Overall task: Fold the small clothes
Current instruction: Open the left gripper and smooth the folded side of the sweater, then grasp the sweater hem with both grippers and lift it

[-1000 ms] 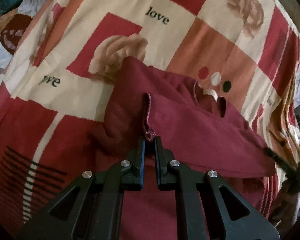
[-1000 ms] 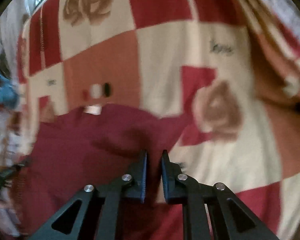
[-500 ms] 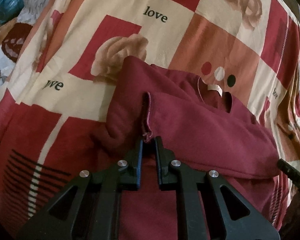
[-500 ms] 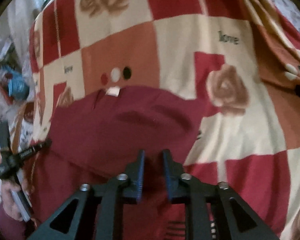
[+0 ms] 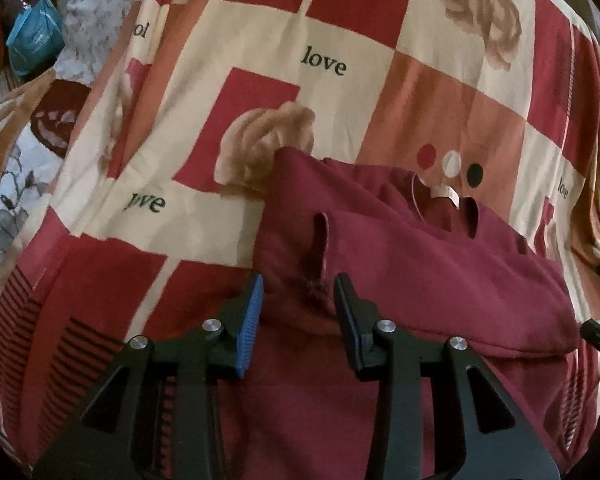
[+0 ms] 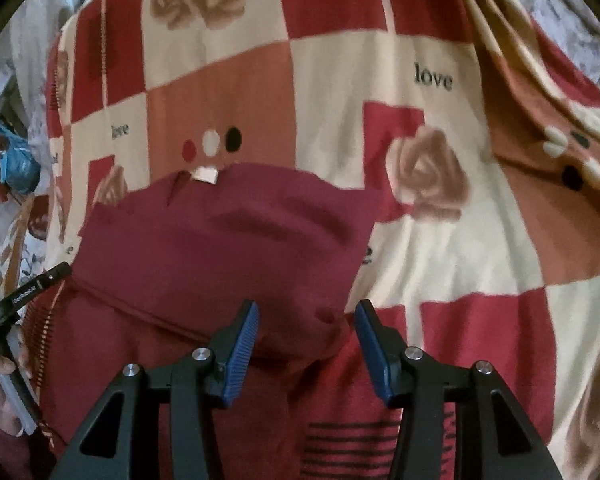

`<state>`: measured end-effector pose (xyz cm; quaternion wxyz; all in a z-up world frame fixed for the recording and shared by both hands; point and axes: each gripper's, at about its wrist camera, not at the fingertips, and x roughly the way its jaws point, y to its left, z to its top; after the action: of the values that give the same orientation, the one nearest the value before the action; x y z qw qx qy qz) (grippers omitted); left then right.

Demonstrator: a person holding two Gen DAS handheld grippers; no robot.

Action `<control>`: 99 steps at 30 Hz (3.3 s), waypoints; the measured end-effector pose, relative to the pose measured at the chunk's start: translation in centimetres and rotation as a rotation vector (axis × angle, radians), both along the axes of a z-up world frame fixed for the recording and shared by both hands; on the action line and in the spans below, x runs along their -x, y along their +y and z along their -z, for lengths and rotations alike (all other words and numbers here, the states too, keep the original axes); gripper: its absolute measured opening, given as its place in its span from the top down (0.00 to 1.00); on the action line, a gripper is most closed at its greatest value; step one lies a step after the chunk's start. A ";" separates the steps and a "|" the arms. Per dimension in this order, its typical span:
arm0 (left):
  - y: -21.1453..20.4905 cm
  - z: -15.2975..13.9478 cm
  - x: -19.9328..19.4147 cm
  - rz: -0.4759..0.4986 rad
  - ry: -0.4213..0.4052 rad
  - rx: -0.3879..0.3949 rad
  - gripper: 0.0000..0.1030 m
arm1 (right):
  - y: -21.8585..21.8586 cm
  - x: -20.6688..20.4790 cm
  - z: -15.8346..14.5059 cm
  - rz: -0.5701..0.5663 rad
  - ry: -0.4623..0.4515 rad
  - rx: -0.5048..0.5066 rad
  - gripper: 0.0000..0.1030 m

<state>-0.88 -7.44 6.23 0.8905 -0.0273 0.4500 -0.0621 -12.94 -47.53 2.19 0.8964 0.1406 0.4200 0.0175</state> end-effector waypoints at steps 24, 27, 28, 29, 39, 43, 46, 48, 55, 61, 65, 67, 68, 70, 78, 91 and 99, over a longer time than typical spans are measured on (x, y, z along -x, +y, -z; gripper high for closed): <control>-0.9 1.5 -0.4 0.031 0.014 -0.112 0.65 | 1.5 1.4 0.9 -0.052 0.046 -0.004 0.53; -0.5 1.1 0.4 0.048 0.029 -0.095 0.65 | 1.7 2.9 0.7 -0.089 0.057 -0.045 0.53; -0.4 0.9 0.7 0.056 0.037 -0.088 0.65 | 1.9 3.5 0.7 -0.101 0.061 -0.044 0.53; -0.2 0.7 1.1 0.069 0.048 -0.076 0.65 | 2.0 4.1 0.7 -0.112 0.067 -0.043 0.53; 2.9 -1.3 8.9 0.141 0.081 -0.065 0.65 | 2.3 10.1 2.0 -0.168 0.110 -0.026 0.52; 4.7 -1.1 11.7 0.136 0.103 -0.059 0.65 | 2.0 11.0 2.7 -0.144 0.110 -0.055 0.52; 5.9 -0.7 13.8 0.133 0.133 -0.030 0.65 | 2.7 11.9 2.8 -0.161 0.107 -0.069 0.52; 6.2 -0.3 14.9 0.136 0.149 -0.036 0.65 | 3.3 12.6 2.5 -0.180 0.098 -0.066 0.52; 6.1 1.5 18.4 0.158 0.212 -0.028 0.65 | 2.9 15.6 2.9 -0.228 0.112 -0.121 0.49; 5.9 2.3 19.4 0.149 0.230 -0.037 0.65 | 2.5 17.5 3.9 -0.242 0.157 -0.137 0.47; 5.8 2.4 19.6 0.151 0.229 -0.042 0.65 | 2.8 18.0 4.3 -0.253 0.168 -0.146 0.47; 5.8 2.6 19.7 0.153 0.235 -0.040 0.65 | 3.0 18.2 4.4 -0.264 0.172 -0.151 0.47; 5.8 2.7 19.7 0.155 0.237 -0.041 0.65 | 3.2 18.2 4.5 -0.268 0.175 -0.149 0.47; 5.7 2.7 19.9 0.159 0.238 -0.042 0.65 | 3.5 18.3 4.6 -0.281 0.179 -0.148 0.47; 5.6 2.9 20.2 0.161 0.239 -0.046 0.65 | 4.2 18.2 5.2 -0.296 0.199 -0.142 0.47; 6.8 3.9 22.2 0.218 0.372 0.071 0.65 | 5.2 18.6 5.8 -0.349 0.232 -0.165 0.47; 6.3 4.6 22.0 0.229 0.395 0.101 0.65 | 5.4 18.6 6.2 -0.369 0.226 -0.203 0.47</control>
<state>-22.89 -1.13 1.60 0.7698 -0.0323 0.6119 -0.1787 -31.53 -42.17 -3.96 0.8066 0.1520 0.5322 0.2076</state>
